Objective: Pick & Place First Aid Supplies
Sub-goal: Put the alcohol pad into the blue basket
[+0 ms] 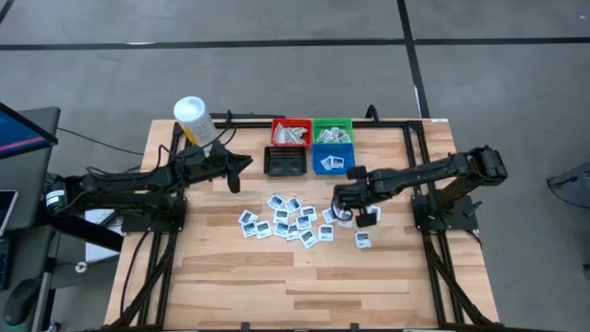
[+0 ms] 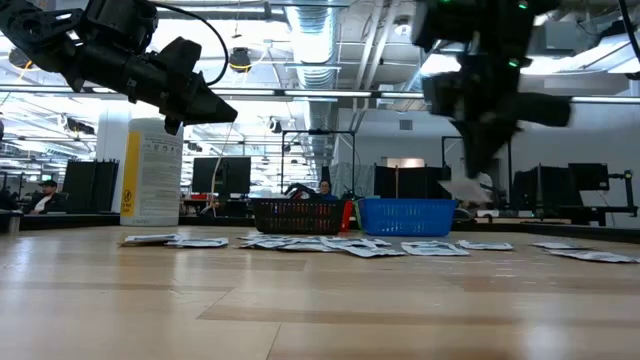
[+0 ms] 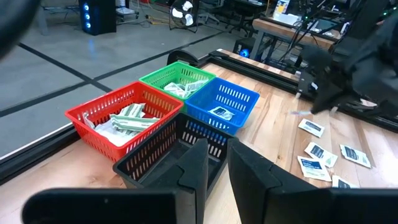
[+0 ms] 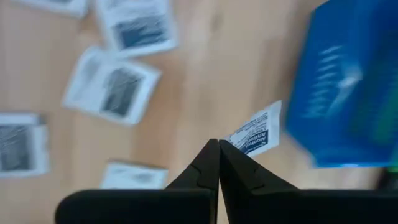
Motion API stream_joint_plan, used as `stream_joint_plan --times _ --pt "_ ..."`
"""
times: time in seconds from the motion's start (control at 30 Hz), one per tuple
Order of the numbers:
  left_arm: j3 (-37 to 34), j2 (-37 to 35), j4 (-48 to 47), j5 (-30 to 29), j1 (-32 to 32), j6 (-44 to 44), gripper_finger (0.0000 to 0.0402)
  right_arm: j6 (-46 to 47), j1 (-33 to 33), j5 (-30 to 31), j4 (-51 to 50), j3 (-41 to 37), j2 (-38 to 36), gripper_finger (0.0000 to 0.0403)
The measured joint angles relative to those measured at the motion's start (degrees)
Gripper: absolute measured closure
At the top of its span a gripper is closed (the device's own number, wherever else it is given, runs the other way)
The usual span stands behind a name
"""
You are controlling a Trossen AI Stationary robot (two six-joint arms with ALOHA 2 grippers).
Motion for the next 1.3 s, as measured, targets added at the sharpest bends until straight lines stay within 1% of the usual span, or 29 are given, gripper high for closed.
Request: stream_joint_plan --times 0.17,0.37,0.47,0.57,0.67,0.77,1.07,1.17,1.23,1.3 --pt "0.0 0.0 0.0 0.0 0.0 -0.2 0.0339 -7.3 -3.9 3.5 1.6 4.6 0.0 0.0402" --pt "0.0 0.0 0.0 0.0 0.0 -0.2 0.0339 -17.7 -11.0 3.4 7.7 6.0 0.2 0.0402" --pt "0.0 0.0 0.0 0.0 0.0 -1.7 0.0339 -22.3 -14.8 3.4 10.4 6.0 1.9 0.0403" --pt "0.0 0.0 0.0 0.0 0.0 -3.0 0.0339 -25.2 -17.8 3.3 12.3 6.0 4.7 0.0402" --pt "0.0 0.0 0.0 0.0 0.0 -3.2 0.0339 -25.0 -19.6 3.7 13.4 6.0 7.2 0.0397" --pt "0.0 0.0 0.0 0.0 0.0 -3.2 0.0339 -23.0 -20.0 6.1 13.6 6.2 8.1 0.039" --pt "0.0 0.0 0.0 0.0 0.0 -3.2 0.0339 -21.9 -18.3 6.0 16.3 6.8 6.4 0.0341" --pt "0.0 0.0 0.0 0.0 0.0 -3.2 0.0339 -20.0 -16.9 5.6 15.6 6.9 5.7 0.0328" --pt "0.0 0.0 0.0 0.0 0.0 -3.2 0.0339 -19.1 -15.5 1.9 14.9 6.9 4.9 0.0323" --pt "0.0 0.0 0.0 0.0 0.0 -3.2 0.0339 -19.2 -13.8 -5.0 13.6 6.9 4.4 0.0321"
